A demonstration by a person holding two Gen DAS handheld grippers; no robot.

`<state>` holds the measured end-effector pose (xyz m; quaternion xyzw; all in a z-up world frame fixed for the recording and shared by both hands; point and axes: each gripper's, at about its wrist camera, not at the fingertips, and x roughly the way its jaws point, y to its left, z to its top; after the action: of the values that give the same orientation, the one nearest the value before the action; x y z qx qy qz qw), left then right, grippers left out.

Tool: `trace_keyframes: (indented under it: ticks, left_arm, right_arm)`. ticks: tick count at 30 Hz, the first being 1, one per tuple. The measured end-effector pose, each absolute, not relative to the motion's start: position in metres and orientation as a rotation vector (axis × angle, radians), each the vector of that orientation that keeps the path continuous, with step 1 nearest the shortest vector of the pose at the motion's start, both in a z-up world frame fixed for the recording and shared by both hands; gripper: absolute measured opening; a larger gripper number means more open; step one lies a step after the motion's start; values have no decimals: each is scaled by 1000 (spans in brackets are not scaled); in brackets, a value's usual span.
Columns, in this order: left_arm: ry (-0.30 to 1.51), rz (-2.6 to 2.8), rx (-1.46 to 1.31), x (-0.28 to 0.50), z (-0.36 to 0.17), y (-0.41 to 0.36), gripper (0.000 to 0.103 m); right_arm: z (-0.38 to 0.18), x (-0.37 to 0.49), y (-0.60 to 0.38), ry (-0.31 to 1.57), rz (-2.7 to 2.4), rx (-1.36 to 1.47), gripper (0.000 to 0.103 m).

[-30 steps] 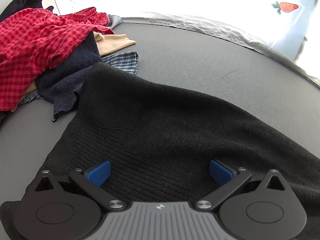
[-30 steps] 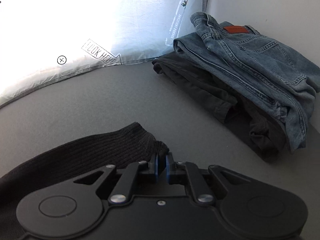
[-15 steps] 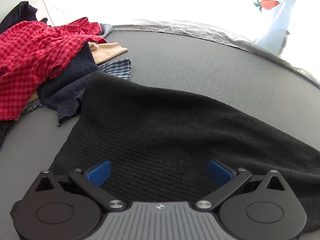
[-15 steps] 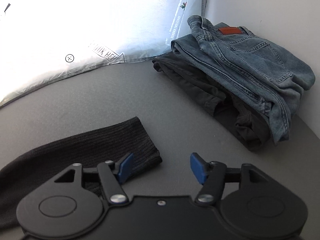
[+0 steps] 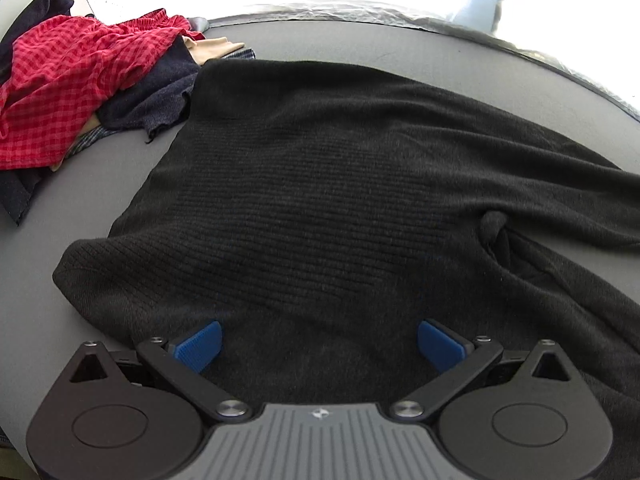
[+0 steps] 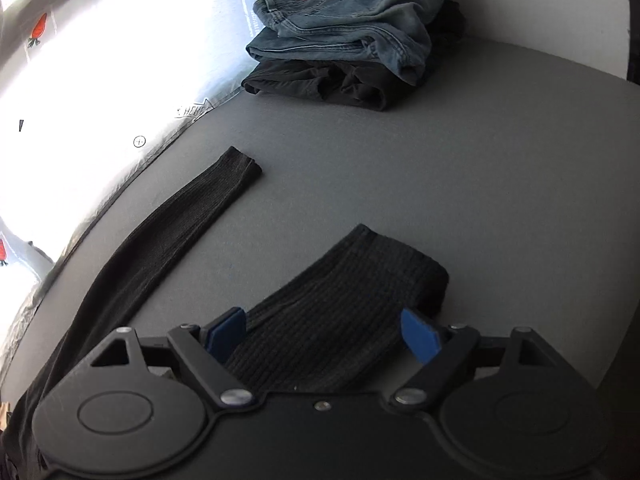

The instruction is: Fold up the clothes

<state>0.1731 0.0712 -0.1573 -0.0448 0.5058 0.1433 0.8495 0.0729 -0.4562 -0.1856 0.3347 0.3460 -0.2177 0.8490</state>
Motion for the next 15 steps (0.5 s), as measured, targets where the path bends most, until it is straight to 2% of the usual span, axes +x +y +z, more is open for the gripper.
trace_keyframes:
  ticks: [5, 9, 15]
  left_arm:
    - [1054, 299, -105, 152, -162, 68, 103]
    - [1037, 303, -115, 144, -164, 66, 103]
    - [1079, 290, -137, 145, -163, 70, 103]
  right_arm:
    - [-196, 34, -473, 699, -473, 894, 80]
    - [-201, 31, -482, 700, -458, 912, 58]
    - [-204, 52, -484, 727, -419, 868, 41]
